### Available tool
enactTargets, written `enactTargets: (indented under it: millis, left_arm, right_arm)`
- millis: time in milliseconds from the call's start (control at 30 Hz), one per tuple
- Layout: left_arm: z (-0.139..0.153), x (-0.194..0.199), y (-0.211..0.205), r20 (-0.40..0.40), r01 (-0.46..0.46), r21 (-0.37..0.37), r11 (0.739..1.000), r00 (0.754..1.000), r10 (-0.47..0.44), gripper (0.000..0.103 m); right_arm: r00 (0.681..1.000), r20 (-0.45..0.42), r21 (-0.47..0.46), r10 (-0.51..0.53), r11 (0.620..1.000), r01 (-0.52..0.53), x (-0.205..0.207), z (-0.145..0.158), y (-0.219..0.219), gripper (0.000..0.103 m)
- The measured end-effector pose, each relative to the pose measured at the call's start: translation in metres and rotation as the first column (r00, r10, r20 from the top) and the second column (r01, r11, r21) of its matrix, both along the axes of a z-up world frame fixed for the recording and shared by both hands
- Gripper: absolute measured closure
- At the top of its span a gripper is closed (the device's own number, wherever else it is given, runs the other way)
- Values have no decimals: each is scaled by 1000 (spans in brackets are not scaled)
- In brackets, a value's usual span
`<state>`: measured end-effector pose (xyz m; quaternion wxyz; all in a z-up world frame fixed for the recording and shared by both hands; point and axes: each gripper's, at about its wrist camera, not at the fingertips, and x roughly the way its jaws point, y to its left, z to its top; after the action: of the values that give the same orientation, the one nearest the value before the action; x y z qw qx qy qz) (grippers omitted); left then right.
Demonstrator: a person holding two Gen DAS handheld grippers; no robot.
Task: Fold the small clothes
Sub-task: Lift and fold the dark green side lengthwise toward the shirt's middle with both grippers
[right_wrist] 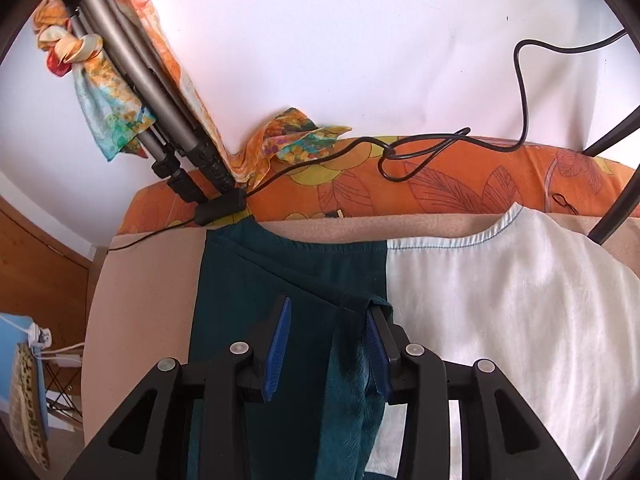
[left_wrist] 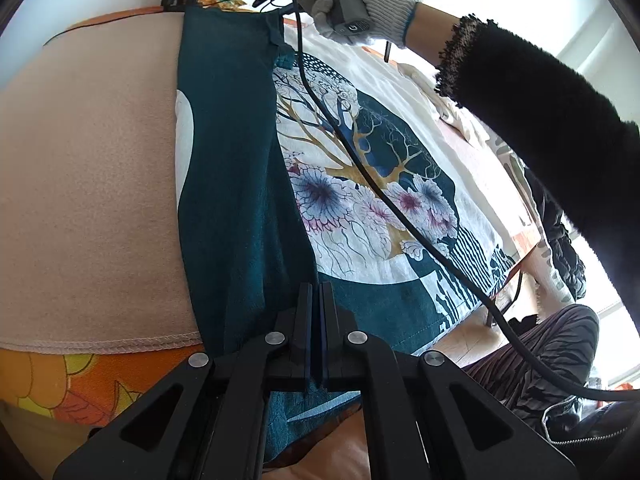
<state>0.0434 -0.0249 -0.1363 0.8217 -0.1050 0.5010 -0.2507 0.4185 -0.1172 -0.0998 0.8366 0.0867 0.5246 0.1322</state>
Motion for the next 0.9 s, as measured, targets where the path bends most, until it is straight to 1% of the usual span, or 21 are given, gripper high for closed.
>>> enactTargets:
  millis: [33,100,133,167,267,300,400,433,467,500,533,567,600,667,733,833,900]
  left_arm:
    - [1,-1,-1,4,1,1,1000,1000,-1,101]
    - [3,-4,-3,16,6,2,1000,1000,-6,101]
    - [5,-5,-4,22,9,0,1000,1000,-9,101]
    - [6,-7,-4,29,12,-7,1000,1000,-12,101]
    - [11,-10,-7,42,21,-30,999,999,-20,101]
    - [12,-9,-8,40,22,-43,999,999,-20,101]
    - [15,-10,-9,15,44,-115,992,999,-43,101]
    - [18,-13,-9,17,52,-134,990,999,-50,100]
    - [22,-16,-9,28,58,-126,990,998,-55,97]
    - [26,-21,-10,47,67,-112,991,997,-62,91]
    - [29,-27,-10,68,76,-103,992,995,-69,82]
    - [31,-33,-10,97,80,-82,993,993,-72,76]
    - [33,-38,-12,131,77,-38,996,989,-71,65]
    - [31,-46,-20,181,91,47,995,979,-98,64]
    - [28,-50,-30,208,119,102,988,968,-138,64]
    - [21,-54,-48,247,124,216,969,953,-177,63]
    - [13,-52,-55,247,118,283,952,950,-191,63]
  right_arm:
    - [1000,9,16,17,1000,-17,-8,3,-2,60]
    - [997,37,55,61,996,-63,-23,11,-6,54]
    - [996,49,66,73,995,-76,-27,14,-7,45]
    - [994,64,71,85,993,-90,-35,20,-9,42]
    - [992,78,90,103,990,-110,-50,32,-14,42]
    - [992,82,86,92,991,-99,-56,38,-19,42]
    - [991,103,62,79,994,-86,-77,55,-28,41]
    - [991,106,66,78,994,-85,-88,60,-31,41]
    - [991,104,72,89,993,-97,-97,61,-33,41]
    - [989,108,74,104,991,-112,-109,64,-38,41]
    - [987,113,70,118,990,-126,-122,65,-41,41]
    - [983,117,57,140,987,-147,-135,65,-44,41]
    - [979,124,42,159,985,-165,-148,64,-45,41]
    - [976,131,30,176,983,-182,-163,59,-50,41]
    - [978,114,38,175,983,-181,-171,51,-56,41]
    - [985,84,53,148,987,-152,-167,34,-61,41]
    - [989,66,86,129,987,-134,-160,25,-62,41]
